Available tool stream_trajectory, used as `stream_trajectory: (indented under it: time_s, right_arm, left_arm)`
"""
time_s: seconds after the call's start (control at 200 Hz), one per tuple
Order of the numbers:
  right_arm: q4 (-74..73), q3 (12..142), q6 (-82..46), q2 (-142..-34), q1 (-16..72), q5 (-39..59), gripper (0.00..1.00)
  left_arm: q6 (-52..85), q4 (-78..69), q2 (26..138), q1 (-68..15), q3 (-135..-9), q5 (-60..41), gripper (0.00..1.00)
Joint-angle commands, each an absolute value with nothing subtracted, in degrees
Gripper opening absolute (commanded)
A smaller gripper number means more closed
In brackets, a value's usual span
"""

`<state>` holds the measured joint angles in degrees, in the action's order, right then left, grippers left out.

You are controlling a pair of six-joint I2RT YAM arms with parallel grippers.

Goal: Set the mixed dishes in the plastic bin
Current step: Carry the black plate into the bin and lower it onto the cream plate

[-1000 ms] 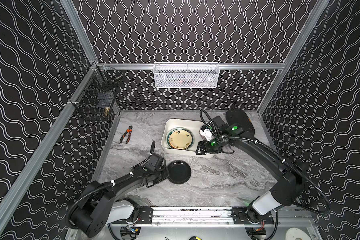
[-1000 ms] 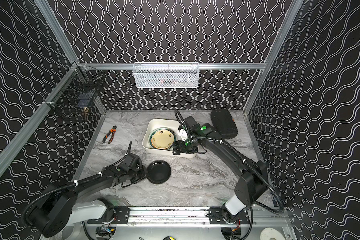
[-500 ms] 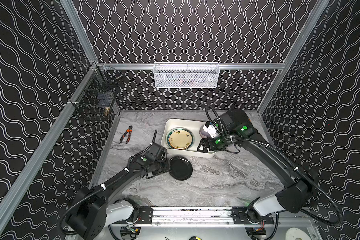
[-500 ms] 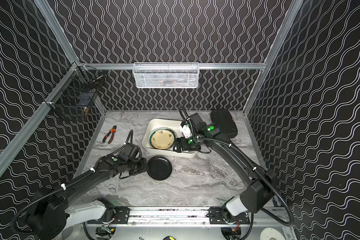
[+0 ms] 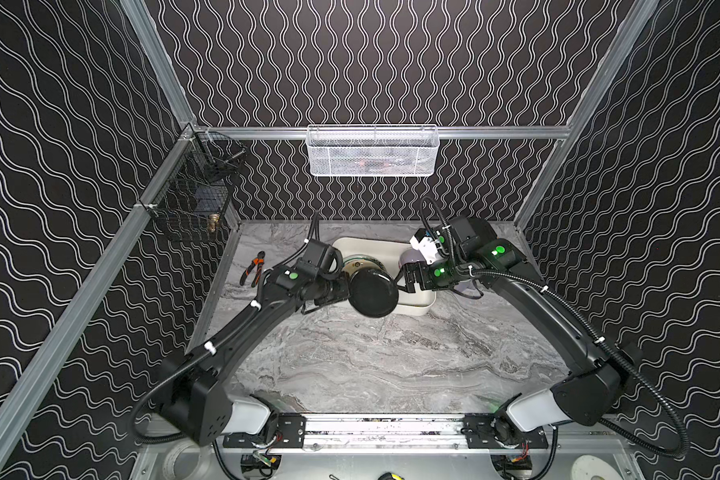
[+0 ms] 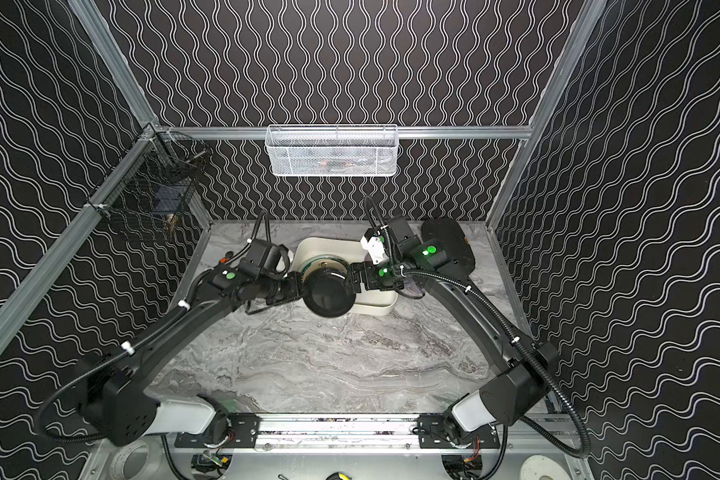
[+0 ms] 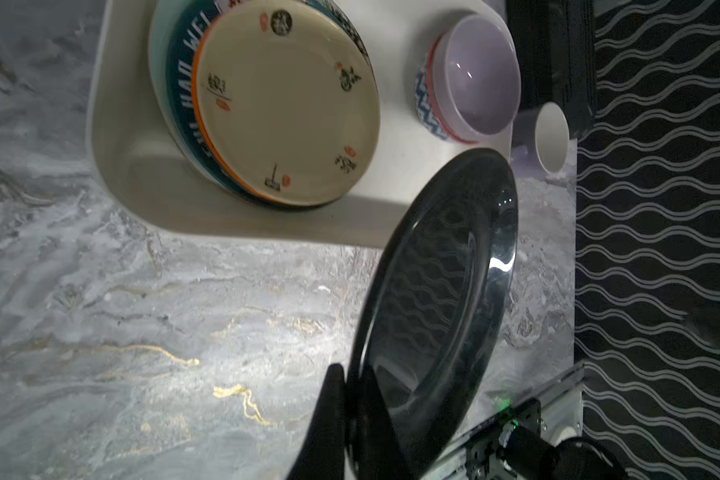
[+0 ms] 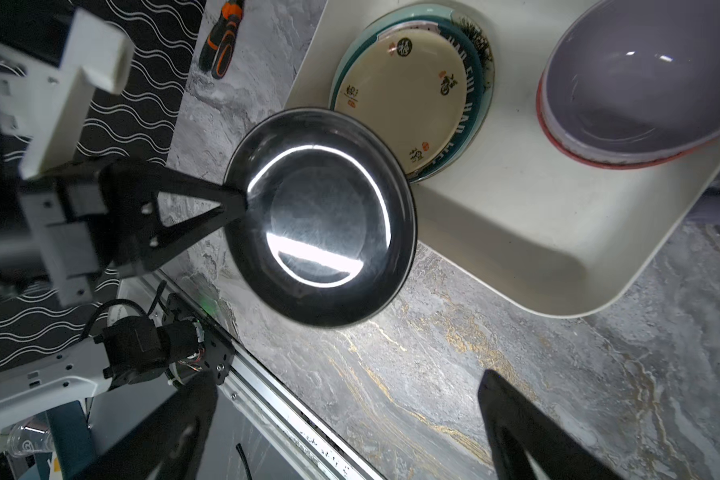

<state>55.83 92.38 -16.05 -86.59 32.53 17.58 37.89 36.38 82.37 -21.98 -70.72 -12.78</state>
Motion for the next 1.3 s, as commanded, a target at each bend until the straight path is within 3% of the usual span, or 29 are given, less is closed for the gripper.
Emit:
stream_trajectory:
  time_s: [0.0, 0.26, 0.836, 0.966, 1.181, 1.291]
  right_arm:
    - [55.6, 94.06, -15.99, -87.02, 31.82, 16.74, 0.99]
    - [56.4, 93.98, -17.21, -85.83, 28.28, 15.54, 0.99]
    - [58.59, 97.03, -17.51, -89.05, 25.39, 15.18, 0.99]
    - [58.45, 97.51, -17.32, -89.92, 23.58, 15.81, 0.99]
    - [59.12, 98.78, -16.05, -91.36, 22.64, 16.43, 0.99]
    - [59.01, 98.55, -15.73, -91.52, 22.2, 16.22, 0.99]
  left_arm:
    - [35.75, 32.0, 86.48, -18.89, -72.45, -14.72, 0.0]
    - [33.88, 27.41, 97.55, -12.28, -75.79, -18.66, 0.0]
    - [32.46, 24.87, 110.76, -10.55, -79.7, -21.33, 0.0]
    - [32.35, 24.86, 110.76, -10.55, -78.33, -21.54, 0.15]
    - [31.38, 26.36, 110.24, -10.55, -78.64, -20.3, 0.57]
    - [31.88, 25.45, 110.02, -10.62, -77.83, -20.56, 0.6]
